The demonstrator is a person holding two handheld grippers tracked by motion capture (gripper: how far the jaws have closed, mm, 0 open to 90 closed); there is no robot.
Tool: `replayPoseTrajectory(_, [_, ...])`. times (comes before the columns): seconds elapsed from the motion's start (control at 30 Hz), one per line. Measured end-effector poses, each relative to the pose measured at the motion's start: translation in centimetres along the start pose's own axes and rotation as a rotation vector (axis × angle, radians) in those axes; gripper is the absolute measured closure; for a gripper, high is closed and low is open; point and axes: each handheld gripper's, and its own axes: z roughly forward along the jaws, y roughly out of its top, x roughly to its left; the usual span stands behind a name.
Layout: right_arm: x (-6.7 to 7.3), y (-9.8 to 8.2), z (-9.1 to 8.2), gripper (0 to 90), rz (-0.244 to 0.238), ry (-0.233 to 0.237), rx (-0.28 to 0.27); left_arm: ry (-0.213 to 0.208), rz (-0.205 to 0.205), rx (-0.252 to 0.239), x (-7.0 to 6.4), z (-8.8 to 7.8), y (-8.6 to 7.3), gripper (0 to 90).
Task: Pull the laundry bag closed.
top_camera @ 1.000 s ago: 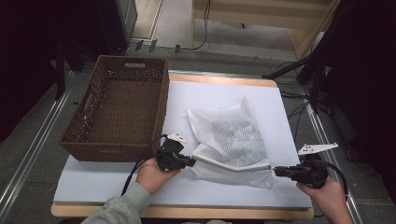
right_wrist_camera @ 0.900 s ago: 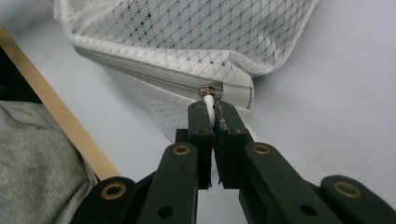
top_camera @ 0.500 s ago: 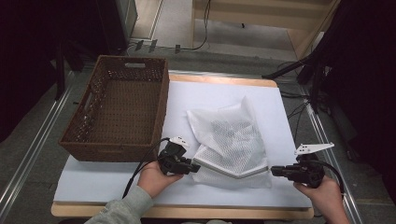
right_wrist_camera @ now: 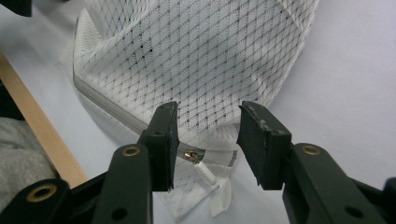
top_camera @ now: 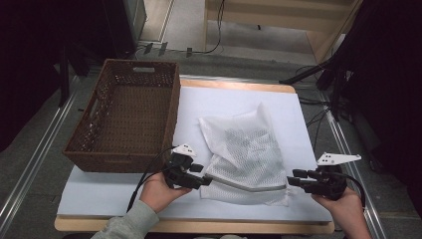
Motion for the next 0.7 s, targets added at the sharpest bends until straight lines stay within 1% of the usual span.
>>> replayPoseTrajectory(0.03, [0.0,0.0,0.0,56.3,-0.004,-0.004,-0.003,0.010,0.006,-0.002,-0.1,-0.2,0.0,39.8])
replayPoseTrajectory(0.13, [0.0,0.0,0.1,52.6,-0.014,-0.017,-0.017,0.014,0.011,-0.011,-0.2,-0.7,-0.1,39.8])
replayPoseTrajectory(0.17, [0.0,0.1,0.0,52.0,-0.016,-0.021,-0.023,0.026,0.013,-0.015,-0.3,-1.0,-0.1,39.8])
replayPoseTrajectory(0.23, [0.0,0.1,0.0,49.2,-0.022,-0.033,-0.037,0.029,0.017,-0.018,-0.3,-1.1,-0.2,40.0])
replayPoseTrajectory(0.27, [-0.1,0.1,0.0,48.5,-0.021,-0.037,-0.042,0.045,0.027,-0.013,-0.4,-1.5,-0.2,40.1])
replayPoseTrajectory(0.33, [-0.2,0.1,0.0,46.6,-0.019,-0.050,-0.049,0.049,0.024,-0.020,-0.4,-2.0,-0.4,40.3])
replayPoseTrajectory(0.37, [-0.2,0.1,0.0,46.3,-0.017,-0.055,-0.058,0.050,0.025,-0.017,-0.3,-2.1,-0.4,40.4])
replayPoseTrajectory(0.4, [-0.3,0.1,0.0,46.2,-0.014,-0.060,-0.061,0.057,0.021,-0.025,-0.3,-2.3,-0.5,40.4])
replayPoseTrajectory(0.5, [-0.5,0.1,0.0,44.9,-0.010,-0.076,-0.071,0.079,0.026,-0.028,-0.4,-2.9,-0.7,42.1])
replayPoseTrajectory(0.63, [-0.6,0.1,0.1,44.4,-0.016,-0.099,-0.074,0.101,0.042,-0.034,-0.4,-3.6,-1.0,42.1])
replayPoseTrajectory(0.7, [-0.7,0.1,0.2,44.3,-0.018,-0.102,-0.075,0.112,0.055,-0.030,-0.4,-3.8,-1.2,41.5])
